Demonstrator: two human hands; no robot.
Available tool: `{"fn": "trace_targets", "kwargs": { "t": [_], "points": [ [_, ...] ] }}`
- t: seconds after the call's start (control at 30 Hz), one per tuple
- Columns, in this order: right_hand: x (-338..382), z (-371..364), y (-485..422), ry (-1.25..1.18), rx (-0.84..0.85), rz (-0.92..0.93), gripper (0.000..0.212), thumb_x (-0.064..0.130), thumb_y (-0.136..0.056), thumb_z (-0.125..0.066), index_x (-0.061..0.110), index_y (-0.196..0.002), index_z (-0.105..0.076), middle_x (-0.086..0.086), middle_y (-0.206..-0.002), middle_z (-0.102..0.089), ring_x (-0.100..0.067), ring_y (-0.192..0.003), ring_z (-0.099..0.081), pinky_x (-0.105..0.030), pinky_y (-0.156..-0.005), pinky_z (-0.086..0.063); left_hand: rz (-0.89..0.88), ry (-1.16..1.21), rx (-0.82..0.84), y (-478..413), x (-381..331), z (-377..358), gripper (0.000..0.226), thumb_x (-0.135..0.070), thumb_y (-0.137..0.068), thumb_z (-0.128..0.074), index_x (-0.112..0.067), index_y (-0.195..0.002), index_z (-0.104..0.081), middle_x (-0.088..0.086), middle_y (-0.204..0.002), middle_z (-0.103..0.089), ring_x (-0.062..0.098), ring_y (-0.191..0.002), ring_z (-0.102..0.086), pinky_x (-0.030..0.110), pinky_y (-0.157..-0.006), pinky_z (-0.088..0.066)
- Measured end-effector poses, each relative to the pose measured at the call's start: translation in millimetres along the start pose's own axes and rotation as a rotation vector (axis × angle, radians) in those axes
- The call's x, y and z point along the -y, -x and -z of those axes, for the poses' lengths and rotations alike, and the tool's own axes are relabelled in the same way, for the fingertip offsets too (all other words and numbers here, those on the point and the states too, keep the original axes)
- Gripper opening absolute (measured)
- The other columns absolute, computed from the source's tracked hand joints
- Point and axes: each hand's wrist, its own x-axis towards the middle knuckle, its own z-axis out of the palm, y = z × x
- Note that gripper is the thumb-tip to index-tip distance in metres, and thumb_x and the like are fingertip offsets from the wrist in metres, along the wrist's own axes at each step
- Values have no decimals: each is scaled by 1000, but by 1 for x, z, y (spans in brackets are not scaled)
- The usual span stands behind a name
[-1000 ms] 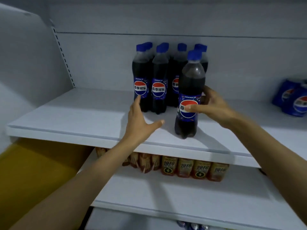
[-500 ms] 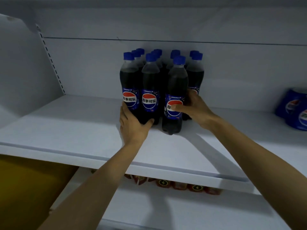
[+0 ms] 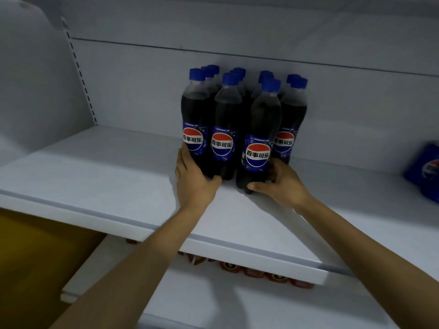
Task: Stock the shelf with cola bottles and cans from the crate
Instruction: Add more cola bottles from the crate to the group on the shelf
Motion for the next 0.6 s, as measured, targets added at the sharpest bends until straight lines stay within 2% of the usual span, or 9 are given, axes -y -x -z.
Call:
{"fn": "trace_targets", "kwargs": {
  "t": [0.1, 0.2, 0.47, 0.6],
  "points": [
    [-1, -6, -11, -26, -18, -21, 73, 19, -71, -83, 12, -133, -45, 0, -127, -59, -17, -111, -58, -29, -92, -48, 9, 12, 3, -1, 2, 1, 105, -17, -65, -79, -15, -150, -17, 11, -150, -32, 30, -138, -32, 48, -109, -36],
    [-3, -11, -17, -64, -57, -51, 75, 21, -68, -85, 13, -131, -46, -3, -127, -60, -20, -112, -60, -40, -97, -50, 17, 34, -1, 0, 3, 2, 103, -18, -64, -78, -17, -149, -19, 10, -148, -35, 30, -136, -35, 51, -106, -39],
    [3, -13, -13, -68, -85, -57, 70, 17, -71, -84, 11, -132, -48, -5, -125, -60, -18, -106, -59, -29, -89, -49, 19, 72, 5, 3, -5, 8, 98, -26, -64, -77, -21, -147, -25, 8, -141, -41, 27, -130, -40, 49, -104, -41],
    [4, -13, -10, -28, -90, -50, 70, 20, -73, -82, 12, -133, -48, -5, -128, -60, -22, -111, -60, -33, -92, -50, 46, 106, 24, 5, -9, 11, 96, -33, -61, -73, -23, -145, -27, 6, -138, -43, 26, -127, -43, 50, -103, -42]
  ]
}}
